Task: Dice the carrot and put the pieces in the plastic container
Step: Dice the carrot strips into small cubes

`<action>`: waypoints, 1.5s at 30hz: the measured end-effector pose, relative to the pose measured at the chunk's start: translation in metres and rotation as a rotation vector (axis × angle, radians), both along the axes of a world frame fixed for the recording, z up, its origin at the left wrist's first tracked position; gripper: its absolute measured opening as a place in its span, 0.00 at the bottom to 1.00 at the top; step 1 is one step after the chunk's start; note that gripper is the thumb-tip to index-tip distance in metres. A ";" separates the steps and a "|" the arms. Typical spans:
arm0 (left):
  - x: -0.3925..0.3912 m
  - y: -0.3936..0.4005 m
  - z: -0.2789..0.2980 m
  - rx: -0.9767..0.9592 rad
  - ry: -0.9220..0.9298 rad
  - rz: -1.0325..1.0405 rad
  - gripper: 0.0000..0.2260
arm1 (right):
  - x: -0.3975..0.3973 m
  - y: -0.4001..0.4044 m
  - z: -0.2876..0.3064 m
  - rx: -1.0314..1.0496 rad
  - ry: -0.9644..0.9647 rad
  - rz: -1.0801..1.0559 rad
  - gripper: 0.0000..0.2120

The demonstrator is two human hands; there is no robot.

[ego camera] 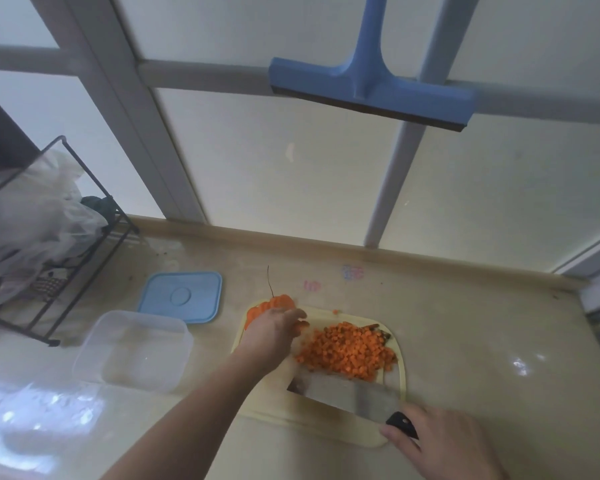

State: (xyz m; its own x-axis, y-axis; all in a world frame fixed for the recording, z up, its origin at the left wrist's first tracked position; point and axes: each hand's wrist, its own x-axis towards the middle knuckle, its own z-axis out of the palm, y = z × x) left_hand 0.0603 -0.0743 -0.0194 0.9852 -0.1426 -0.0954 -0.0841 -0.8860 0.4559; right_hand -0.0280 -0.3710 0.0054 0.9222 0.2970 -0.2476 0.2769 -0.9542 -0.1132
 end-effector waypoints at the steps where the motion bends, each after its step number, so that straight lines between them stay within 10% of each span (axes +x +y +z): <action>1: -0.010 0.000 0.006 -0.149 -0.022 0.142 0.12 | -0.001 -0.002 -0.001 0.032 0.014 -0.034 0.55; 7: -0.097 -0.005 -0.005 -0.672 0.064 0.725 0.12 | -0.011 -0.001 0.007 0.353 0.349 -0.252 0.14; 27: -0.143 -0.067 -0.026 -0.636 0.166 0.891 0.18 | 0.003 0.010 -0.011 0.476 0.614 -0.210 0.23; 36: -0.150 -0.065 -0.030 -0.207 0.147 0.587 0.26 | 0.004 0.010 -0.019 0.498 0.581 -0.128 0.23; 45: -0.143 -0.062 -0.066 -0.025 -0.311 0.534 0.20 | 0.012 0.010 -0.025 0.486 0.577 -0.132 0.23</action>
